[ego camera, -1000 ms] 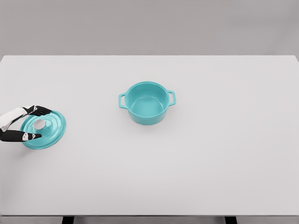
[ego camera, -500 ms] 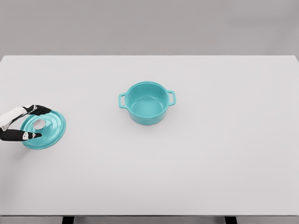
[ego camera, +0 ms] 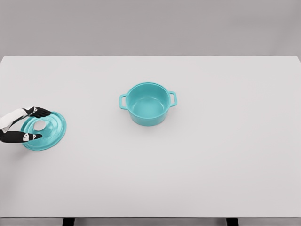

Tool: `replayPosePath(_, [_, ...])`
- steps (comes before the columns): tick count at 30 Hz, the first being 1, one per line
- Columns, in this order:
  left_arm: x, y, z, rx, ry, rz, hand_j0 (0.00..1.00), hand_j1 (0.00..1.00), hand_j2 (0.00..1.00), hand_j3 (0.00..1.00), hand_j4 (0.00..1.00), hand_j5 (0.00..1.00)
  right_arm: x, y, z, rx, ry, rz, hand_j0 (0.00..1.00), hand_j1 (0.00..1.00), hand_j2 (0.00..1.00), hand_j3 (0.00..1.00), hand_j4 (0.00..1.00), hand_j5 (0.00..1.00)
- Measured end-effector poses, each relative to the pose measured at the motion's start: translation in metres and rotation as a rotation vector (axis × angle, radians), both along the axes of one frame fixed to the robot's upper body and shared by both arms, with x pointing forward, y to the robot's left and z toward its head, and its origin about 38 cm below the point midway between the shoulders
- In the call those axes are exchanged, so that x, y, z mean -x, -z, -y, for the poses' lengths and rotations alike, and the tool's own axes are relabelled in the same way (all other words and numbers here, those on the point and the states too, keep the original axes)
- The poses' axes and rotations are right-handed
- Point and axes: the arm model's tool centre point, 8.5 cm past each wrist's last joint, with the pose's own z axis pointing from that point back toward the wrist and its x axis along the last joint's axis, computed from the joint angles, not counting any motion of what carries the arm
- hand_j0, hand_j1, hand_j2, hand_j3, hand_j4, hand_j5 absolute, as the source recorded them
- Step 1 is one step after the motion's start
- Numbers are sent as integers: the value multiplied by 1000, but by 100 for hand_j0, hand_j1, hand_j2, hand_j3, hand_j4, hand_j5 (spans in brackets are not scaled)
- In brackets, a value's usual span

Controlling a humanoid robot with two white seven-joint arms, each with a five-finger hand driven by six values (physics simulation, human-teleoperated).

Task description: Cover the pot with left arm

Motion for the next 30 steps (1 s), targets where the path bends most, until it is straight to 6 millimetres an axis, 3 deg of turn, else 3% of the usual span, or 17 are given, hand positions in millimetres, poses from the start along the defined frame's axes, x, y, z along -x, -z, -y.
replayPosePath(30, [-2, 11, -2, 37, -38, -14, 56, 56, 56, 56, 56, 56, 0, 0, 0, 0, 0, 0, 100, 100, 100, 100, 100, 100])
